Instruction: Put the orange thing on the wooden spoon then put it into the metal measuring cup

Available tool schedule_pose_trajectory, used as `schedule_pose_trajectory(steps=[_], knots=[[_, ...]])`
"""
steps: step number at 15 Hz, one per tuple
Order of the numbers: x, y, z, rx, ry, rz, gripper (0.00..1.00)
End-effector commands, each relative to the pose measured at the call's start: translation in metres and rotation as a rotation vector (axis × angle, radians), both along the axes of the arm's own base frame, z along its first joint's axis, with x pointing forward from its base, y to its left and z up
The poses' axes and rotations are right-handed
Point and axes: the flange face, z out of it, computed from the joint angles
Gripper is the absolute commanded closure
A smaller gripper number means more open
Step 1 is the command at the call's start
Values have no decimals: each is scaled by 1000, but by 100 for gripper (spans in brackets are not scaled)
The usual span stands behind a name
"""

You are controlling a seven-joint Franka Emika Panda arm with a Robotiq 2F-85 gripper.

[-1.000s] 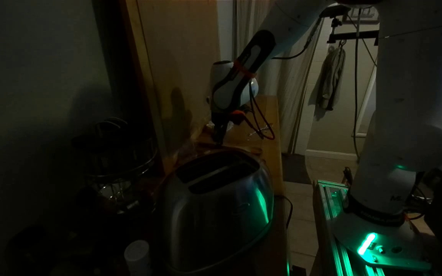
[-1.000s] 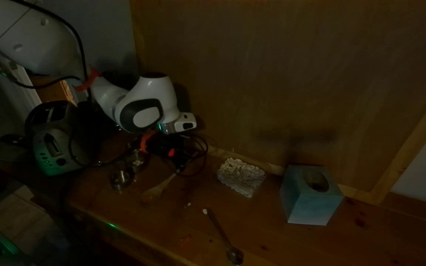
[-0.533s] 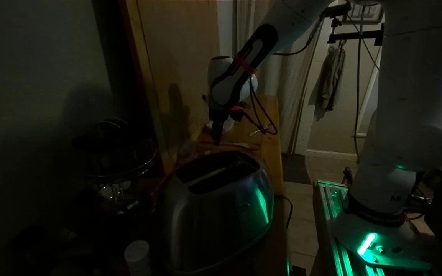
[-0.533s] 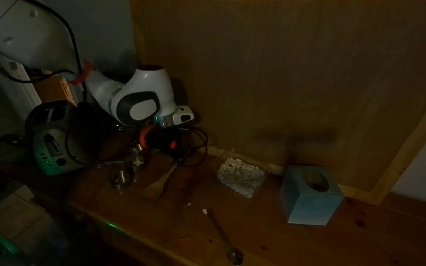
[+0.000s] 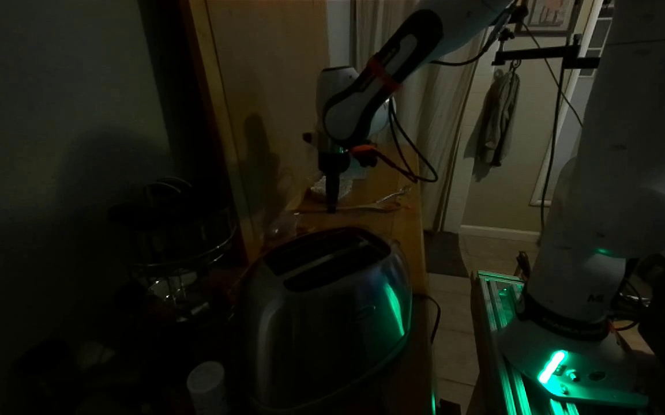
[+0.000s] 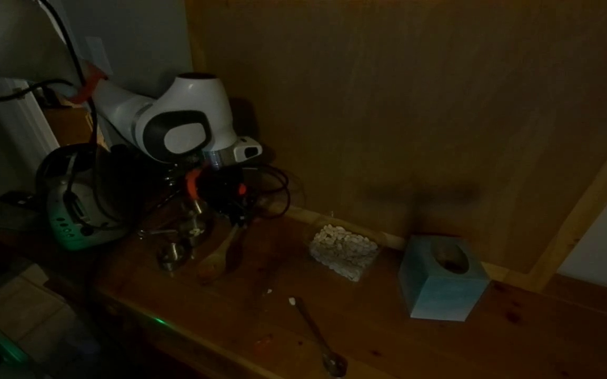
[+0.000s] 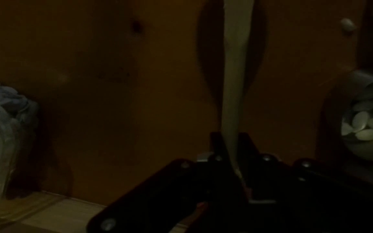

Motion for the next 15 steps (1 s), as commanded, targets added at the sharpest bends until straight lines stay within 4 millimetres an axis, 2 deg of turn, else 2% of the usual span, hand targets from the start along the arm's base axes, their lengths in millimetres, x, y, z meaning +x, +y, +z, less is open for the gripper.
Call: schedule_pose_trajectory(steps=[1,10,12,15], knots=[[-27,18,18,20,31,114,93],[-42,22,47,16,-20,171,94],[-43,29,53,29,-25,183,93],[-41,54,62,44,-19,225,93]])
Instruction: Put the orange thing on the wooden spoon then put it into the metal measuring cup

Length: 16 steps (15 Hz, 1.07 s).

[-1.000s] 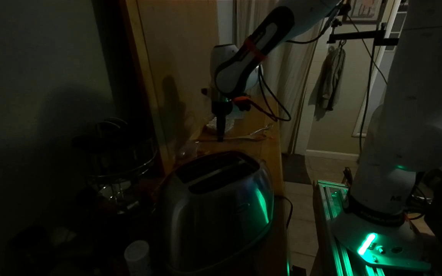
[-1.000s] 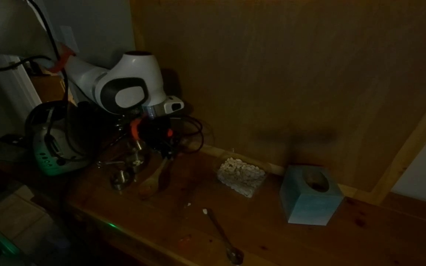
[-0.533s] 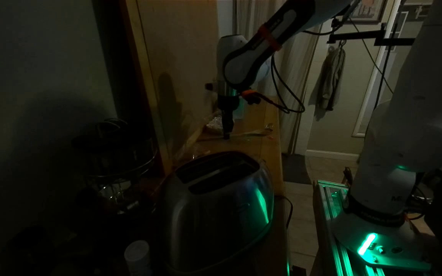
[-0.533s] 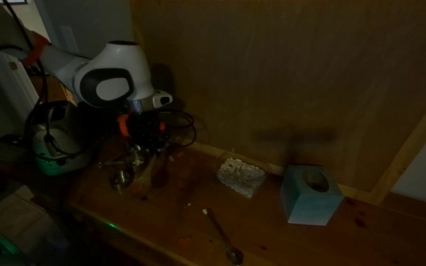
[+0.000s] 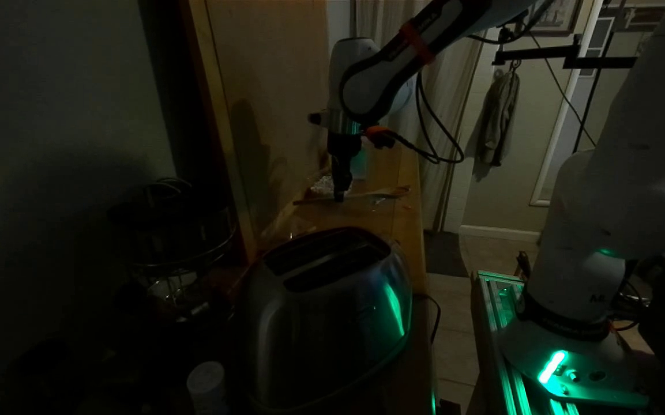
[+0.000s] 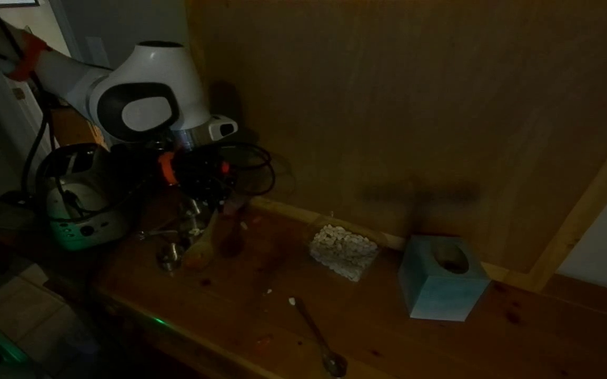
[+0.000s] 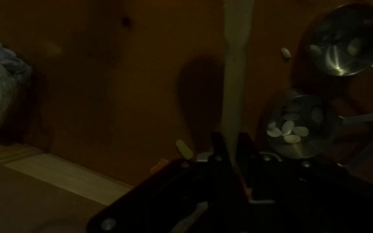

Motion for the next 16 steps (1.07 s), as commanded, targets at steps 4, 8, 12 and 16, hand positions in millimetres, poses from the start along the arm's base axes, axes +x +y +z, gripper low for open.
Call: schedule_pose_trajectory(steps=[4,8,12,16], knots=[[0,30,9,12,33,56,85],[-2,32,9,14,36,58,85],[-2,44,11,48,19,108,93],[-1,66,14,66,2,195,93]])
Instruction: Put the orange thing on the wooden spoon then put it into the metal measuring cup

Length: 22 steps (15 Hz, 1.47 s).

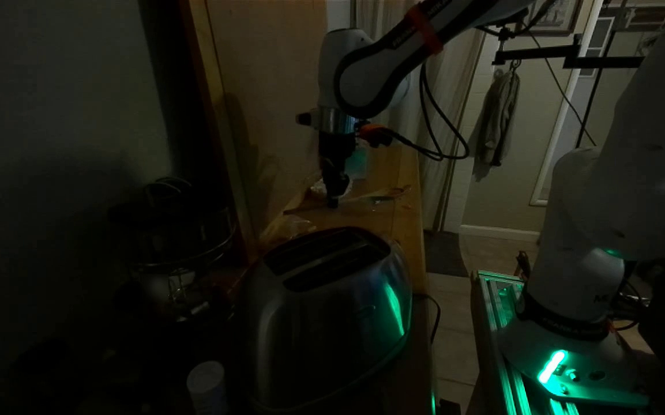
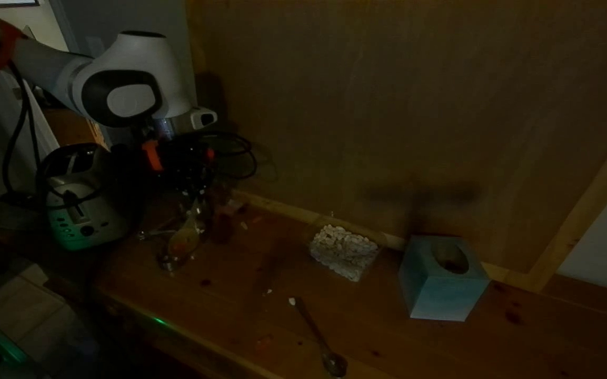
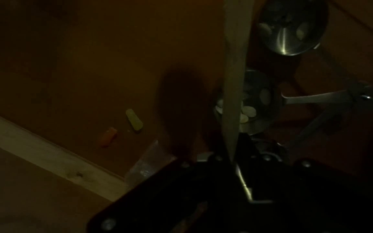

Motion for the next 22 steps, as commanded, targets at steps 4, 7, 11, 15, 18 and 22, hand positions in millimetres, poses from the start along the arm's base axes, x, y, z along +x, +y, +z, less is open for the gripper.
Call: schedule_pose_trajectory(steps=[4,7,11,15,18,22], knots=[[-2,30,13,90,-64,119,93],[1,35,18,138,-100,139,93],[5,44,19,181,-144,167,93],[9,56,18,198,-192,199,93],[10,67,19,231,-230,221,93],[16,72,20,267,-284,212,93]])
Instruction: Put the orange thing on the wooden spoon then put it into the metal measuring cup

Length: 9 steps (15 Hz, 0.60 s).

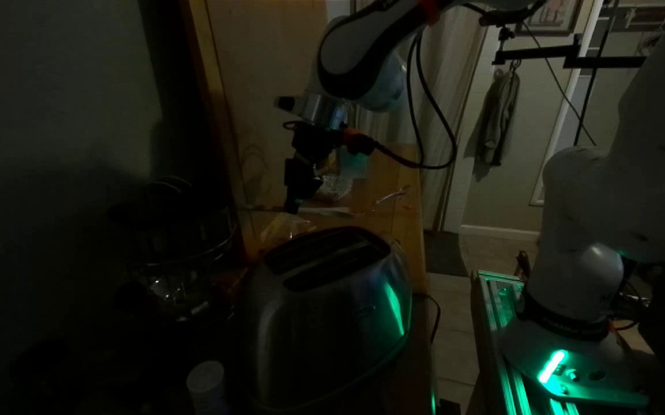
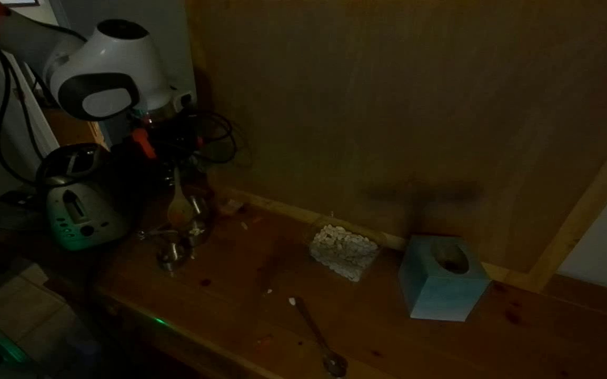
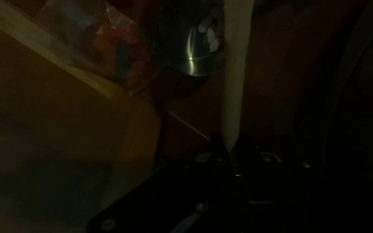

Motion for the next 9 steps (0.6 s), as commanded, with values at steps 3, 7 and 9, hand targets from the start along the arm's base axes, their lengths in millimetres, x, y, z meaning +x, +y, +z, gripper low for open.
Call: schedule_pose_trajectory(steps=[3,7,9], knots=[[1,7,3,58,-97,3,93],[2,11,5,94,-143,7,93],[4,11,5,107,-159,9,93]])
